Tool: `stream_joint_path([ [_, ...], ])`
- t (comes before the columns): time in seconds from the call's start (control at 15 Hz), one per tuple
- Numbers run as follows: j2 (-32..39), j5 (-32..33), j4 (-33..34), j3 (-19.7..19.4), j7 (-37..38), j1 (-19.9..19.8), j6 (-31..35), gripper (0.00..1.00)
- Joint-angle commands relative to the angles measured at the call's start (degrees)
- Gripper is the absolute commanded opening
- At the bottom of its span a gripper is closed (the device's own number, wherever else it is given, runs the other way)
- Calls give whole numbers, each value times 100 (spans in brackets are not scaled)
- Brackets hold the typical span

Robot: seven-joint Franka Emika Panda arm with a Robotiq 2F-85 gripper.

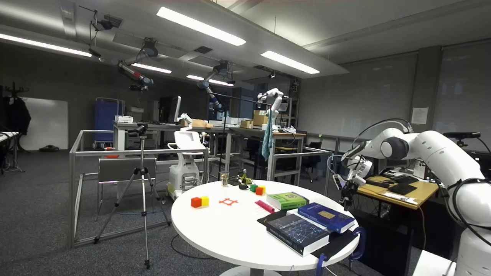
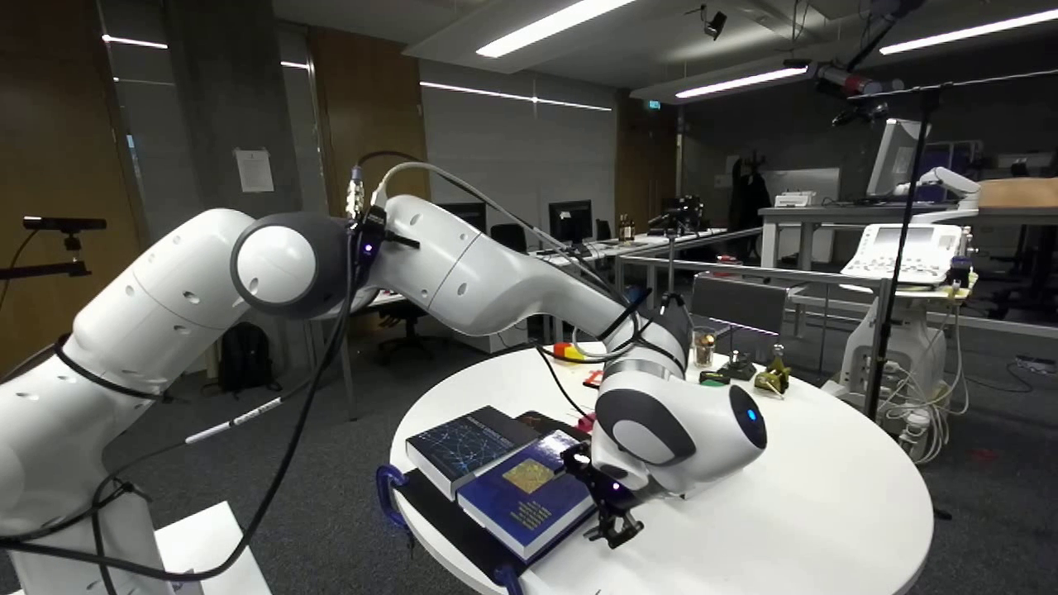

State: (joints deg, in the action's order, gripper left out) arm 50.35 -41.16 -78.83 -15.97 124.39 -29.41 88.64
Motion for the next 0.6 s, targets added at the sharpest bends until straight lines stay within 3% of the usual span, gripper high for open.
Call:
stream_joint_path([
  [0.0,24,-2,47,-3,6,-7,-22,100],
  [0.53,216,-139,192,124,-91,-158,-272,100],
])
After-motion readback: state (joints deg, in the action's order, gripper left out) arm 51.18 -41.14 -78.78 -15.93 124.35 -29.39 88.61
